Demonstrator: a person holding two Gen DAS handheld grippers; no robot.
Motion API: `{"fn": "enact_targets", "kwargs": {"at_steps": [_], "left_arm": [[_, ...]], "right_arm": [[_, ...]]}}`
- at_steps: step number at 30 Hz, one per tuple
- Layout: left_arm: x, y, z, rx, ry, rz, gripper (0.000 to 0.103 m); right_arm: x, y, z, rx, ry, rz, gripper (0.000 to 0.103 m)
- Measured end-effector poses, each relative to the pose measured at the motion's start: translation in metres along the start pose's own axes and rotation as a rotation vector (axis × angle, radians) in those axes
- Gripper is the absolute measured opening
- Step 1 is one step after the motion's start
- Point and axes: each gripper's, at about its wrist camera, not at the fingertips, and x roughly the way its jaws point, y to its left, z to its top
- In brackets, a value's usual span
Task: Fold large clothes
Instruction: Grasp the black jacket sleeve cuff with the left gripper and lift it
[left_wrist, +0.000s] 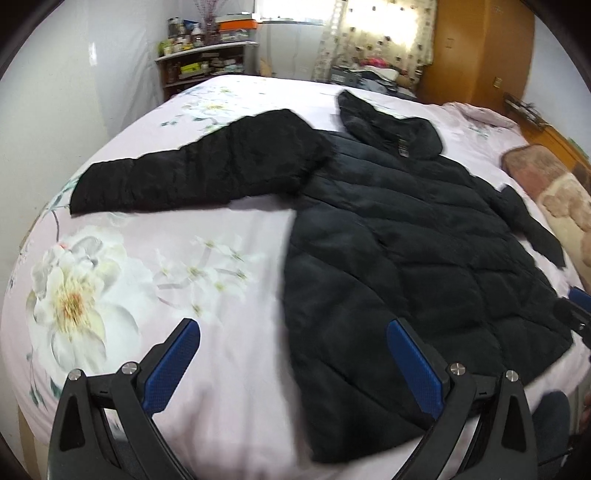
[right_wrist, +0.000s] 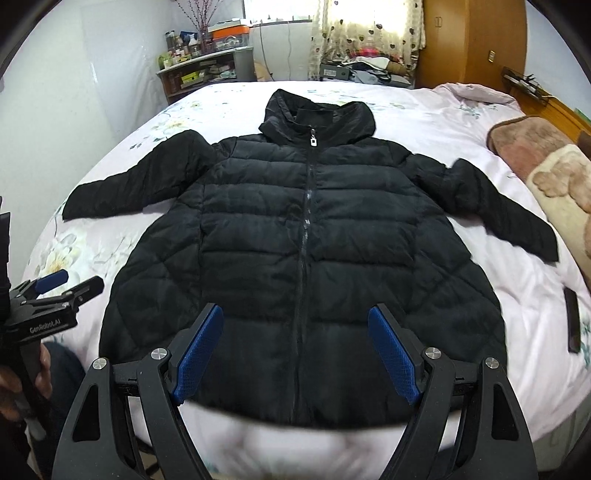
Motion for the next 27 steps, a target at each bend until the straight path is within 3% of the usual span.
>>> {"fn": "enact_targets", "kwargs": {"at_steps": [15,21,24,25,27], "left_arm": [[0.107,0.149,0.079,-0.27,-0.046,0.164,0.102],[0.137,0.213,0.094,-0.456,-0.082,0.21,0.102],[0.146,0.227,0.097,-0.49,-0.114,0.224,0.102],[0.148,0.227,0.099,-0.478,-0.129,0.235,0.1],[0.155,0.223,0.107,-0.435,-0.128,0.264,0.086]], "right_arm": [[0.098,0.011,0.055,-0.073,0.052,0.001,0.081],[0.127,-0.001,0.062,-0.071,0.075,-0.035,0.081],[0.136,-0.01,0.061,-0.063,0.092,-0.057,0.081],[0.138,-0.013,0.06,-0.06,0.096,-0.063,0.081],[0.142,-0.018,0.058,-0.059,0.102,-0.075,0.081]]}}
